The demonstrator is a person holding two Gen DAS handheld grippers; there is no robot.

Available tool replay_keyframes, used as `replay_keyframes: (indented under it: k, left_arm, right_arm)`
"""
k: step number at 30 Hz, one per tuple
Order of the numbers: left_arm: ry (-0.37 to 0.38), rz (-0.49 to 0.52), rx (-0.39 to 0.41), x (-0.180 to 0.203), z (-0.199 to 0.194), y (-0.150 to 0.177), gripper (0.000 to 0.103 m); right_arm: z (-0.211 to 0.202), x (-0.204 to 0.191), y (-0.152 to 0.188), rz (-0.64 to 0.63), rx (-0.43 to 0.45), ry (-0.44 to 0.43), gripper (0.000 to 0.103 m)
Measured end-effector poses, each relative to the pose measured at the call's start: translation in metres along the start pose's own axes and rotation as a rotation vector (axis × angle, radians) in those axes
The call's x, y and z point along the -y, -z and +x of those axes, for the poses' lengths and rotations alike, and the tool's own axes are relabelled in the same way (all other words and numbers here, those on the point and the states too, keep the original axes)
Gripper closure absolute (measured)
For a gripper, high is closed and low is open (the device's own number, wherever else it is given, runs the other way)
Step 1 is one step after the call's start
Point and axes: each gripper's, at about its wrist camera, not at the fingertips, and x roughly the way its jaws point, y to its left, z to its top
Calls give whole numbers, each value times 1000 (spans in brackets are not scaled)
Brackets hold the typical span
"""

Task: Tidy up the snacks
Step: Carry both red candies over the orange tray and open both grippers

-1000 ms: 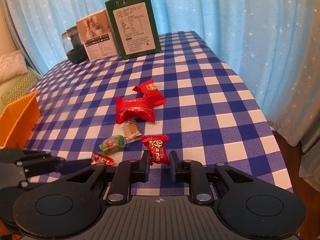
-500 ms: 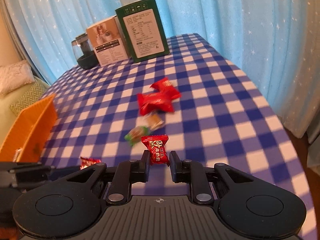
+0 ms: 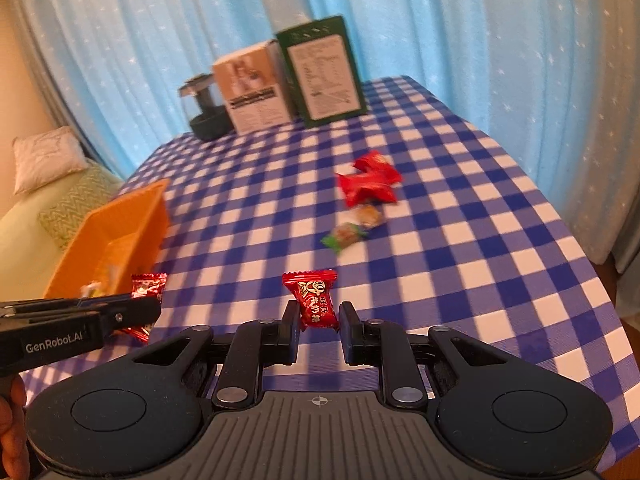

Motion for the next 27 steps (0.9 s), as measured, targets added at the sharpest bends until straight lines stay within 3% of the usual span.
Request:
replay_keyframes:
  k: [13,27]
  left_arm:
    - [-90,-89,67,-57,-66,4,84]
    - [-156,-164,95,-117,-100,5,84]
  right_arm:
    - [-13,-78,-12,-120,34,-100,82]
    - [16,-155,-13,-229,-22,-197,82]
